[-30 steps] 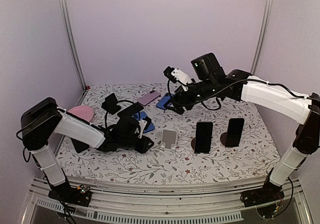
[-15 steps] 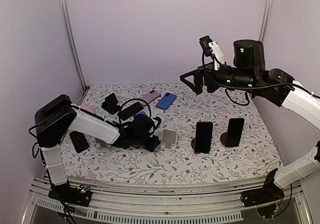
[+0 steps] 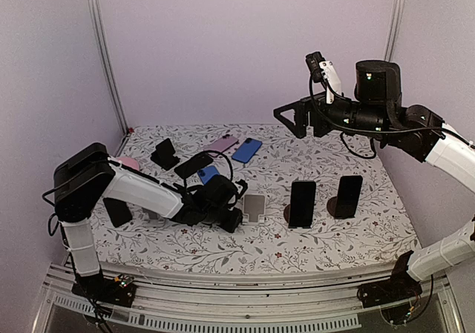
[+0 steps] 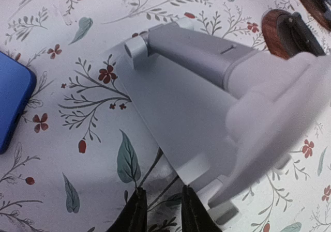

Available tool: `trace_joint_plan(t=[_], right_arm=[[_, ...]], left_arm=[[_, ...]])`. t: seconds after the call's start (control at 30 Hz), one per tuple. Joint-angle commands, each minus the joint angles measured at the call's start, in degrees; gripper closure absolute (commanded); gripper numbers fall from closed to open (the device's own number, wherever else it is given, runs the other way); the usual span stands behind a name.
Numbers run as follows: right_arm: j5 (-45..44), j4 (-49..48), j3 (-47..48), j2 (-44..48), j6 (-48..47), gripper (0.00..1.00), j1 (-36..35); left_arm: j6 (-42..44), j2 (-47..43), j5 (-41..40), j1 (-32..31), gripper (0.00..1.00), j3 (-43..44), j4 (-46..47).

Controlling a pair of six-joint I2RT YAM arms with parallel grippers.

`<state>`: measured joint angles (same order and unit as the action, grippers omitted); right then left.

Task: Place the phone on the phone stand
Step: Adjust the phone stand at the center of the board, then move the phone to the center of the board.

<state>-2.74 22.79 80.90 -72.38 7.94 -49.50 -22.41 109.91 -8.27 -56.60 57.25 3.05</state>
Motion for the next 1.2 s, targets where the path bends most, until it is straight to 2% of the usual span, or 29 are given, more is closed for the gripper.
trace_joint_plan(t=[0.0, 0.23, 0.4, 0.53, 0.7, 0.83, 1.0, 1.07, 1.17], right_arm=[[-1.1, -0.5, -0.6, 1.3, 0.4, 0.00, -0.1], [-1.7, -0.3, -1.1, 1.5, 0.3, 0.01, -0.1], [-1.8, -0.1, -1.3, 1.9, 0.3, 0.01, -0.1], [-1.9, 0.1, -1.6, 2.1, 0.6, 0.01, -0.1], [-1.5, -0.1, -2.3, 2.5, 1.4, 0.01, -0.1], [-1.0, -1.1, -2.9, 2.9, 2.0, 0.01, -0.1], [-0.2, -1.6, -3.3, 3.6, 3.1, 0.01, -0.1], [0.3, -1.9, -3.6, 3.9, 3.5, 0.01, -0.1], [1.2, -2.0, -3.9, 4.3, 4.0, 0.01, -0.1]], left_arm=[[0.2, 0.9, 0.4, -1.3, 0.75, 1.4, -0.9], [0.4, 0.8, 1.1, -1.7, 0.75, 1.9, -0.9], [-0.1, 0.7, -1.3, -1.6, 0.75, 2.5, -2.8], [-1.8, -1.8, -4.4, -1.7, 0.72, 1.9, -5.2], [-6.2, -6.0, -12.0, -1.2, 0.66, 2.0, -10.0], [-10.5, -6.8, -15.7, 1.5, 0.55, 4.6, -14.4], [-13.0, -4.9, -18.8, 4.7, 0.24, 9.3, -17.3], [-13.9, -3.2, -19.0, 6.1, 0.21, 11.8, -18.7], [-15.5, 0.0, -18.2, 8.2, 0.11, 16.7, -21.0]])
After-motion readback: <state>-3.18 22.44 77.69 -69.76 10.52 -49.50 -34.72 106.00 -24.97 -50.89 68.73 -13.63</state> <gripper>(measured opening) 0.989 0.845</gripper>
